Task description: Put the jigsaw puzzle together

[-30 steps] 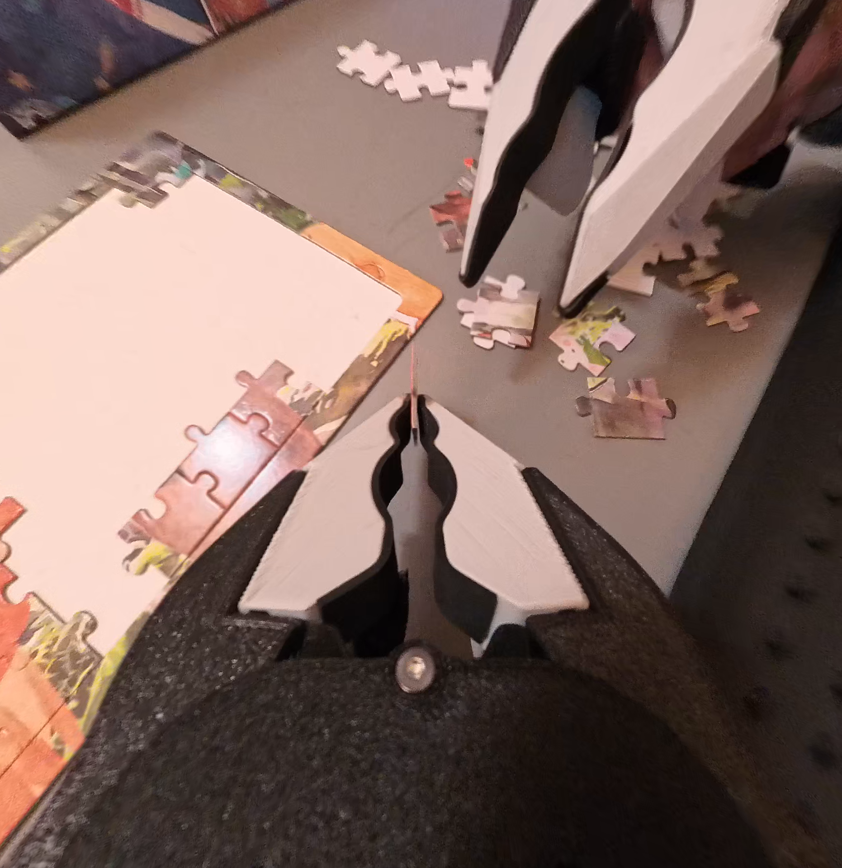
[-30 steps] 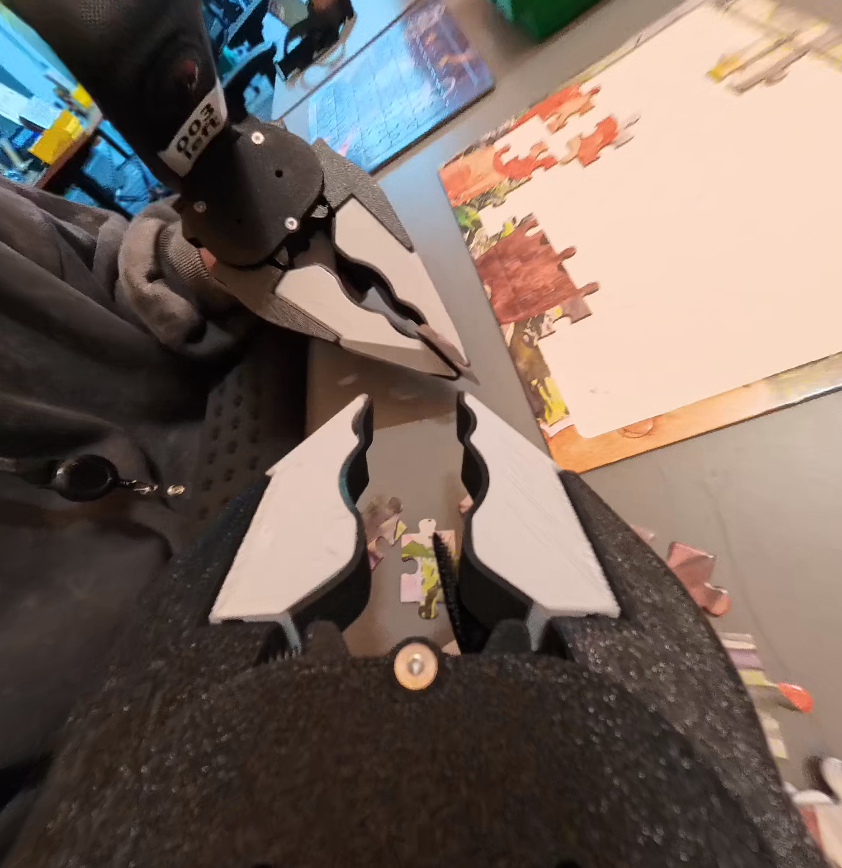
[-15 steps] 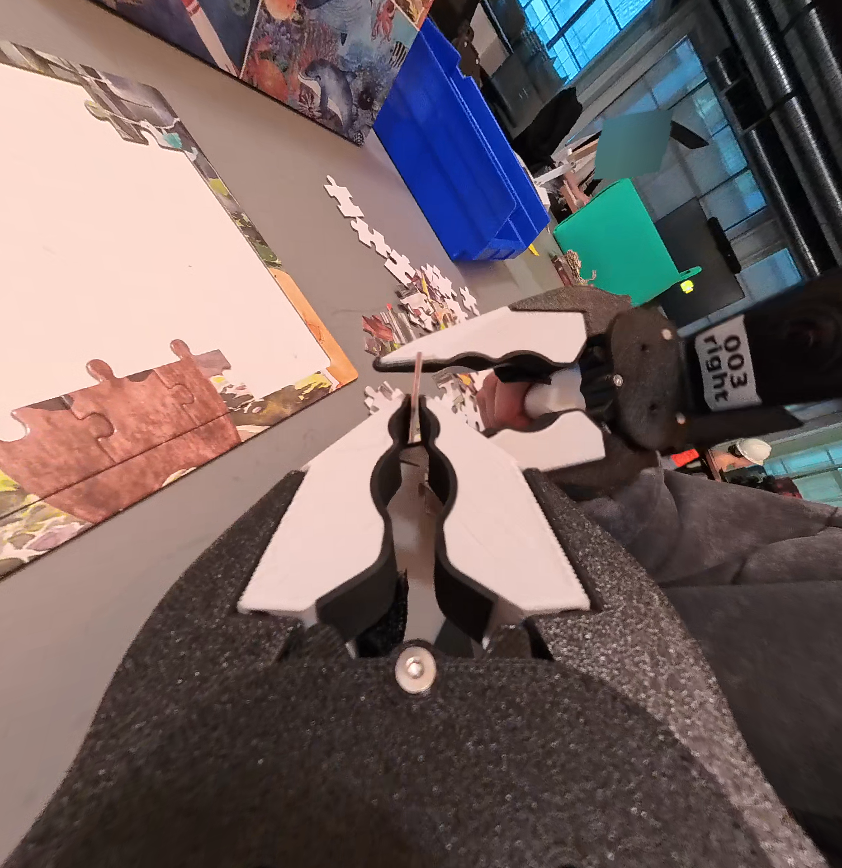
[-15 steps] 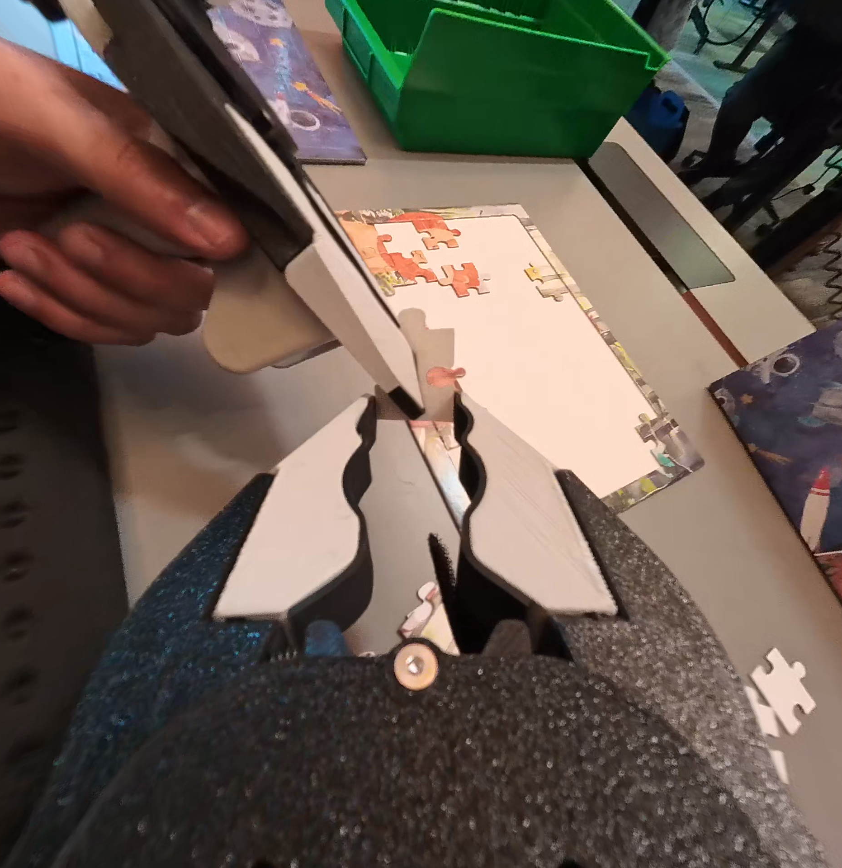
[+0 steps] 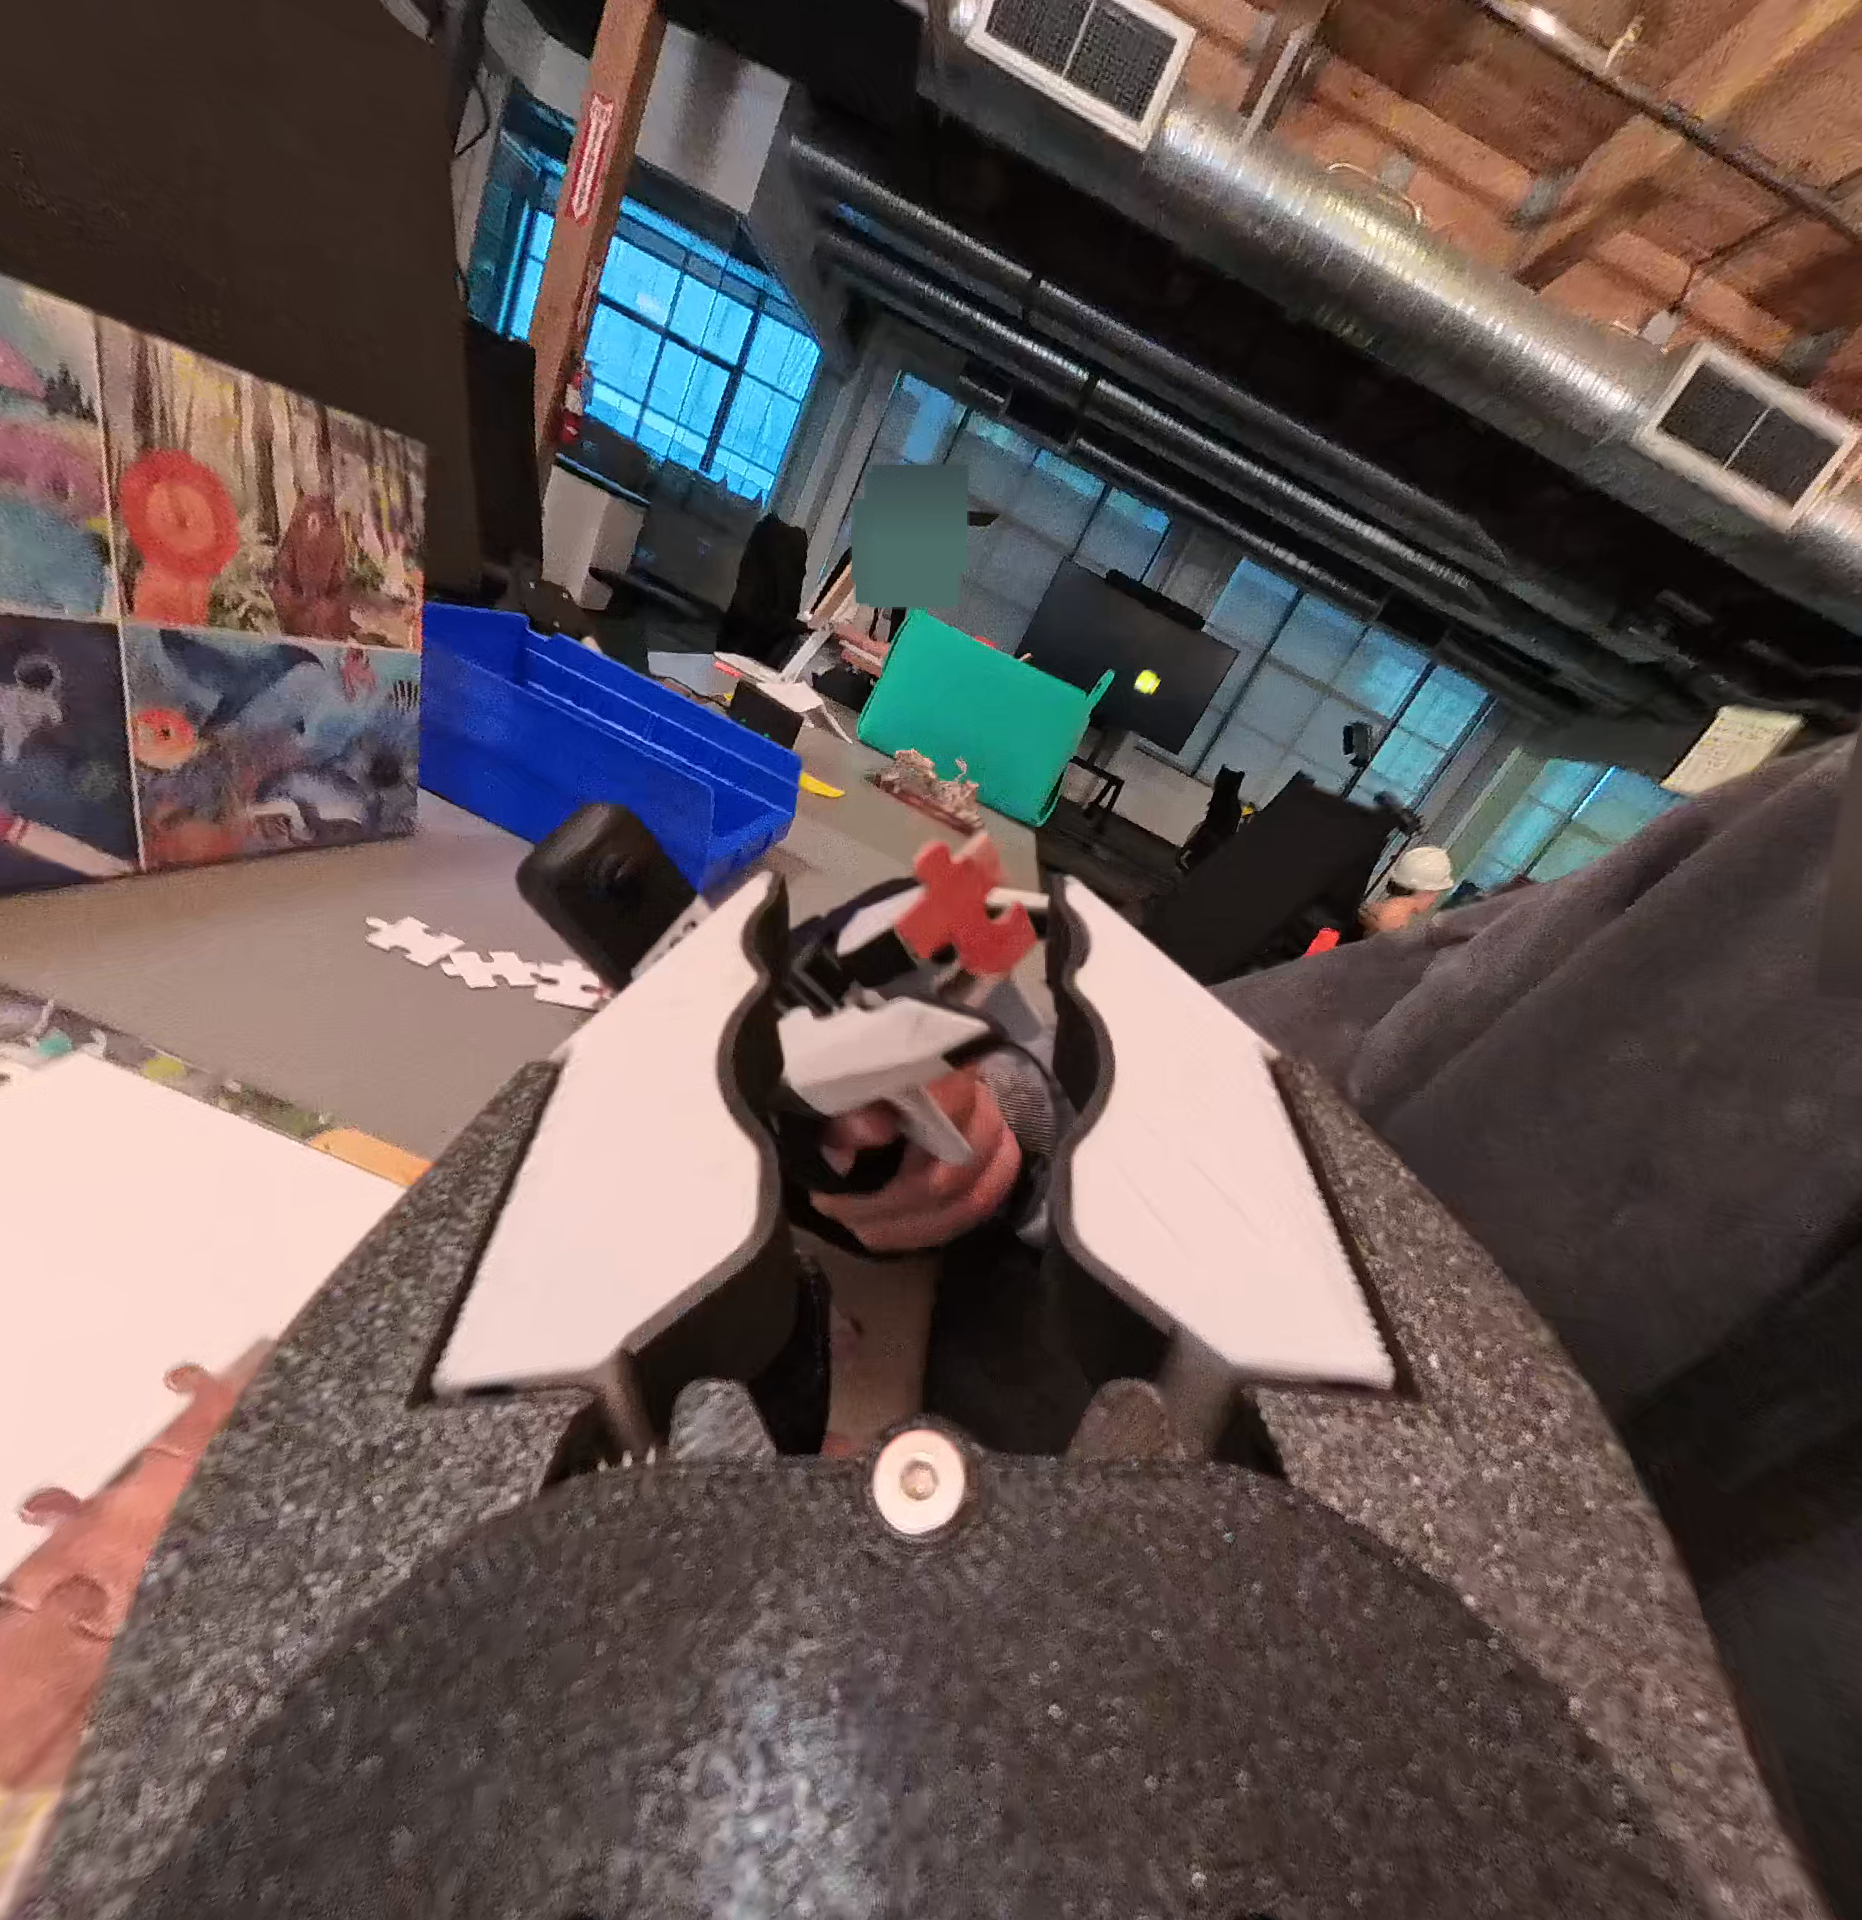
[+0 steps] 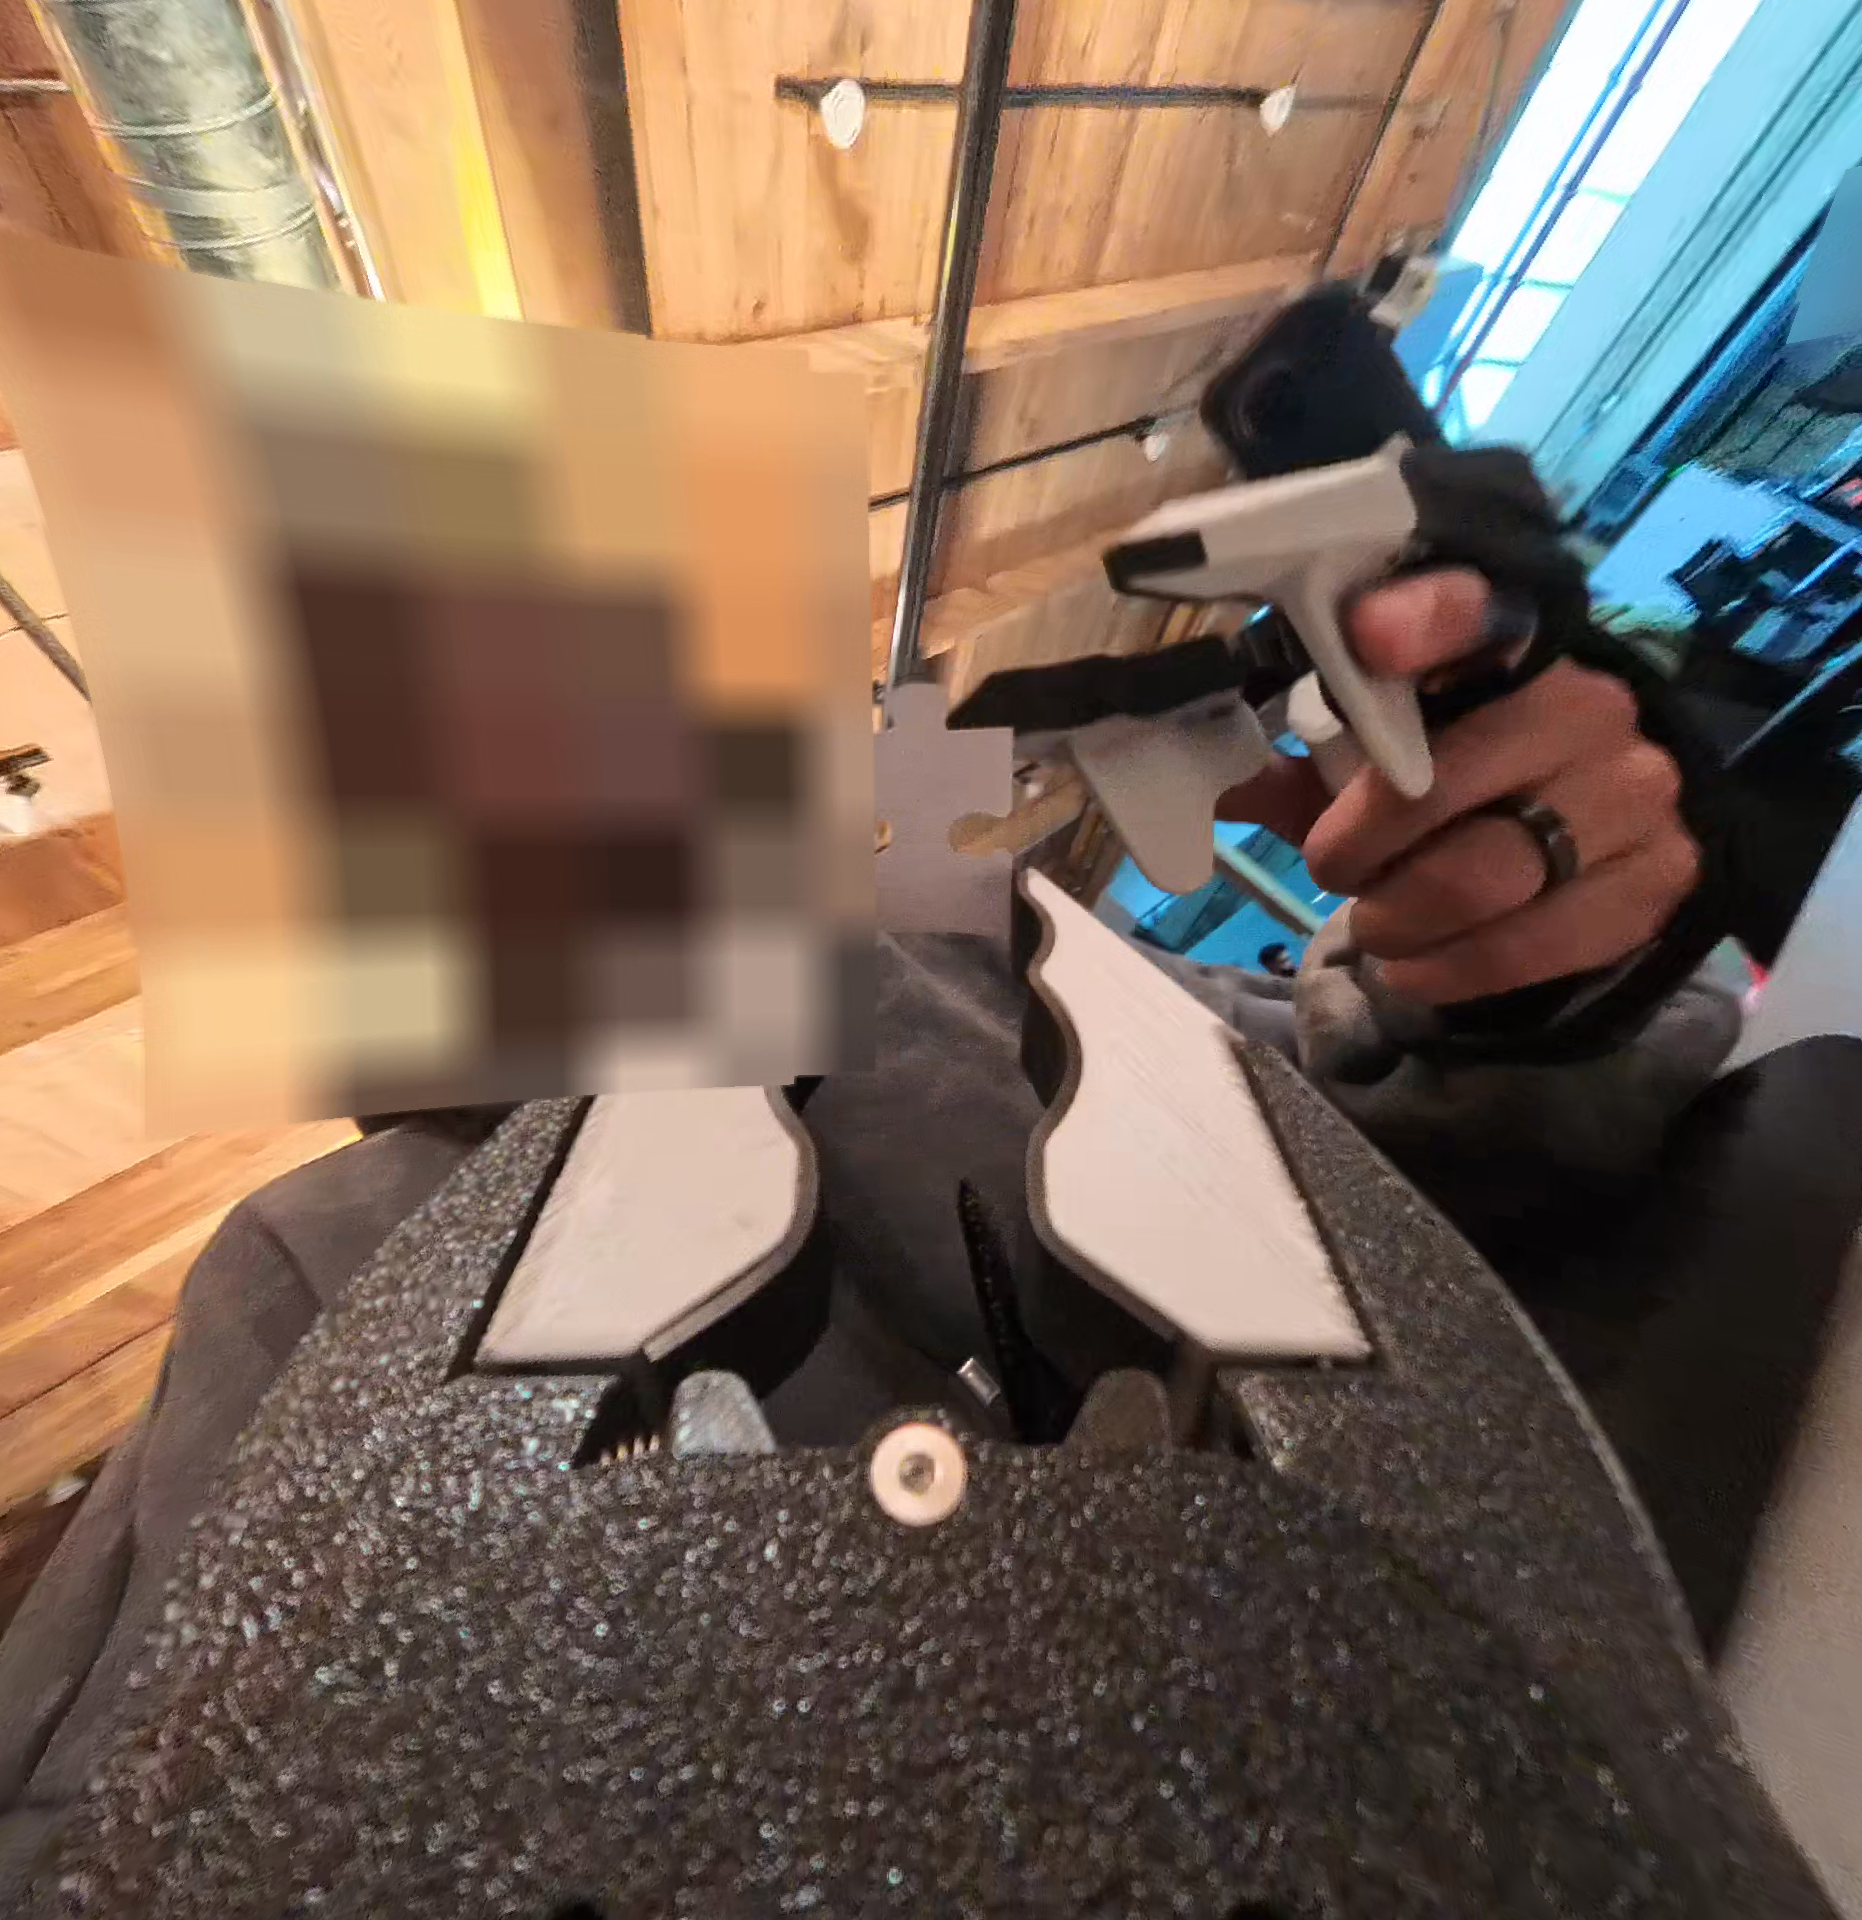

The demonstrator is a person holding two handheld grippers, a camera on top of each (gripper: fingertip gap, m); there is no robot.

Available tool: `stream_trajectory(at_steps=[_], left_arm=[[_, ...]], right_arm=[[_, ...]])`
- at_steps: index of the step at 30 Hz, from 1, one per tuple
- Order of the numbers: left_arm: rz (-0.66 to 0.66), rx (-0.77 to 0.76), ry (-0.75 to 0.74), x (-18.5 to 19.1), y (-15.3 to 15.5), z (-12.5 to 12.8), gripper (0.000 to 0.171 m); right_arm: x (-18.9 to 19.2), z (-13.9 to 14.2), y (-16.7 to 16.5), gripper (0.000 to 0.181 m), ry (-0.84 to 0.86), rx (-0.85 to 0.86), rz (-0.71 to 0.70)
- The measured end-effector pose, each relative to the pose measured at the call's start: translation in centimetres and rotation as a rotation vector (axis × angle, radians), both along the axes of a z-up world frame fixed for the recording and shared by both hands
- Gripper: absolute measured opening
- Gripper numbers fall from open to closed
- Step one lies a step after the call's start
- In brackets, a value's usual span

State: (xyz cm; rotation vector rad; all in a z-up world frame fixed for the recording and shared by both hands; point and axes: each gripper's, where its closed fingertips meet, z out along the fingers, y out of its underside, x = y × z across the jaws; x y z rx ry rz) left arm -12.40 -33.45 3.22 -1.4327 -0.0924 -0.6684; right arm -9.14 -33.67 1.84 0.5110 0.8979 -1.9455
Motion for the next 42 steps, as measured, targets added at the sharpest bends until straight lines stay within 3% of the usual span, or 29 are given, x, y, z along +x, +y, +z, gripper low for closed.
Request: stream_trajectory(at_steps=[4,8,11,16,20,22,25,28,30,33,39,42], left_arm=[[-0.062,-0.082,0.069,1.0,1.1,-0.3,0.039],[-0.157,-0.139,0.001,1.9,1.0,-1.3,0.031],[-0.195,-0.104,-0.018,2.5,0.6,-1.0,0.016],[-0.273,-0.09,-0.097,2.9,0.2,-1.0,0.008],[-0.278,-0.061,-0.156,1.9,-0.2,-0.3,0.0],[-0.253,-0.089,-0.175,0.8,-0.5,-0.5,0.0],[-0.133,-0.273,-0.174,-2.7,-0.9,-3.4,0.0],[0.071,-0.627,-0.105,-8.6,-2.4,-10.2,0.0],[0.123,-0.838,-0.065,-11.6,-4.1,-14.1,0.001],[0.115,-0.922,-0.119,-13.2,-4.3,-16.0,0.001],[0.036,-1.024,-0.121,-13.1,-4.3,-19.0,0.001],[0.037,-1.002,-0.161,-13.4,-4.2,-19.1,0.001]], right_arm=[[0.3,0.8,-0.8,0.032,0.025,-0.043,0.023],[1.1,0.8,-1.3,0.032,0.055,-0.022,0.053],[1.0,0.6,-1.3,0.032,0.039,-0.02,0.062],[1.1,0.3,-1.4,0.032,0.029,-0.01,0.071],[-0.8,-0.7,-0.8,0.039,-0.012,0.072,-0.052],[-2.3,-2.5,-0.3,0.045,-0.021,0.225,-0.186],[-4.0,-4.6,1.4,0.045,0.028,0.47,-0.415],[-5.7,-6.2,3.9,0.041,0.079,0.71,-0.665],[-6.4,-6.3,5.1,0.037,0.099,0.779,-0.772],[-6.4,-6.7,5.2,0.036,0.083,0.784,-0.762],[-6.2,-7.3,4.5,0.036,0.102,0.824,-0.741],[-6.1,-7.4,4.1,0.036,0.096,0.82,-0.718]])
